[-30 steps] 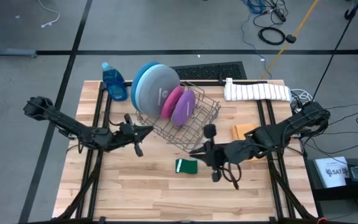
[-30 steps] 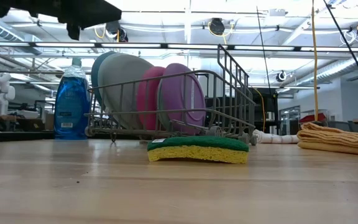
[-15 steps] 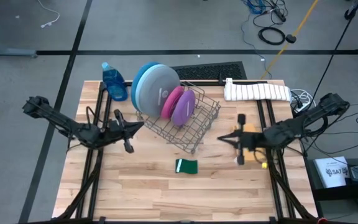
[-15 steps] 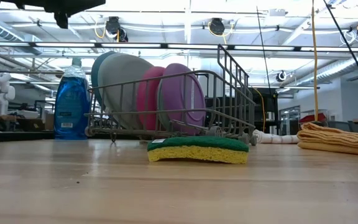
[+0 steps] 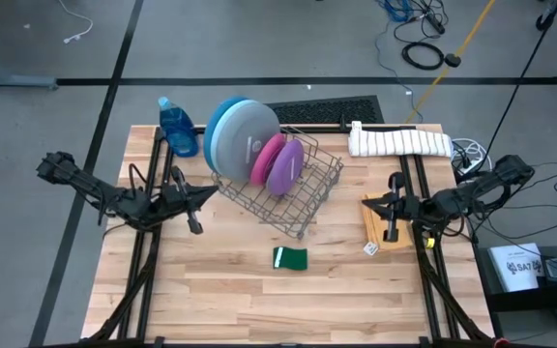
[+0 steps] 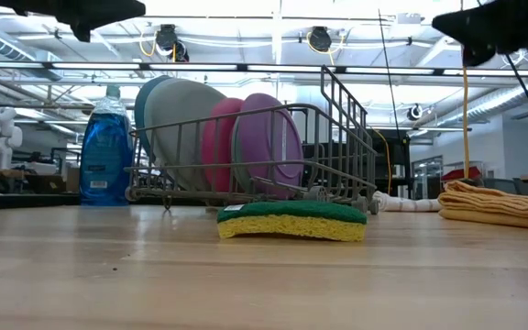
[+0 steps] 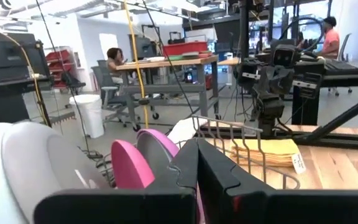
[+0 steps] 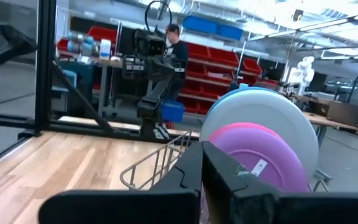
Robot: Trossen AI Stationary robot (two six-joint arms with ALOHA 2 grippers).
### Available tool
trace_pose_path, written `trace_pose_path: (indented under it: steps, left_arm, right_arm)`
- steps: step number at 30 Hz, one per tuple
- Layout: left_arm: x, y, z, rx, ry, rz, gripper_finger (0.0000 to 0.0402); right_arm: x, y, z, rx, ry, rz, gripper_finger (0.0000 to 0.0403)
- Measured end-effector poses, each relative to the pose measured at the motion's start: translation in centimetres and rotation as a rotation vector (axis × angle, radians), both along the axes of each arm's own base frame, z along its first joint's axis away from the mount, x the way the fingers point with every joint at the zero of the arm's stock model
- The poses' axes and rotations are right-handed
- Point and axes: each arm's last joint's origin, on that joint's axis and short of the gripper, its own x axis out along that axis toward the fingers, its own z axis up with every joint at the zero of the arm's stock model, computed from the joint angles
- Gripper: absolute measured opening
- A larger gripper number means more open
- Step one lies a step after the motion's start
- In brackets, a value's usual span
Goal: Sort dishes
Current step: Return to Home Position
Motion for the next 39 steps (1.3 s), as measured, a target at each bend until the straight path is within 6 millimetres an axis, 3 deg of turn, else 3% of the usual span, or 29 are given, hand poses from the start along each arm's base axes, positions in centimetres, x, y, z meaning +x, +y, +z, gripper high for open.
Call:
trace_pose_path:
  steps: [5,11,21,39]
  left_arm:
    - [-0.2,-0.1,-0.2,0.003,0.019,-0.077,0.0003]
    - [-0.2,-0.2,-0.7,-0.009,0.030,-0.154,0.0003]
    - [-0.6,0.4,-6.0,-0.113,-0.012,-0.185,0.0003]
    - [-3.6,1.7,-5.4,-0.077,-0.091,-0.149,0.0003]
  right_arm:
    - [-0.7,-0.5,-2.0,-0.019,-0.037,-0.022,0.0000]
    - [-1.0,-0.7,-2.8,-0.067,-0.042,0.007,0.0000]
    - [-1.7,-0.9,-2.5,-0.131,-0.074,0.054,0.0000]
    - [-2.1,-1.0,-3.4,-0.076,-0.011,0.073,0.0000]
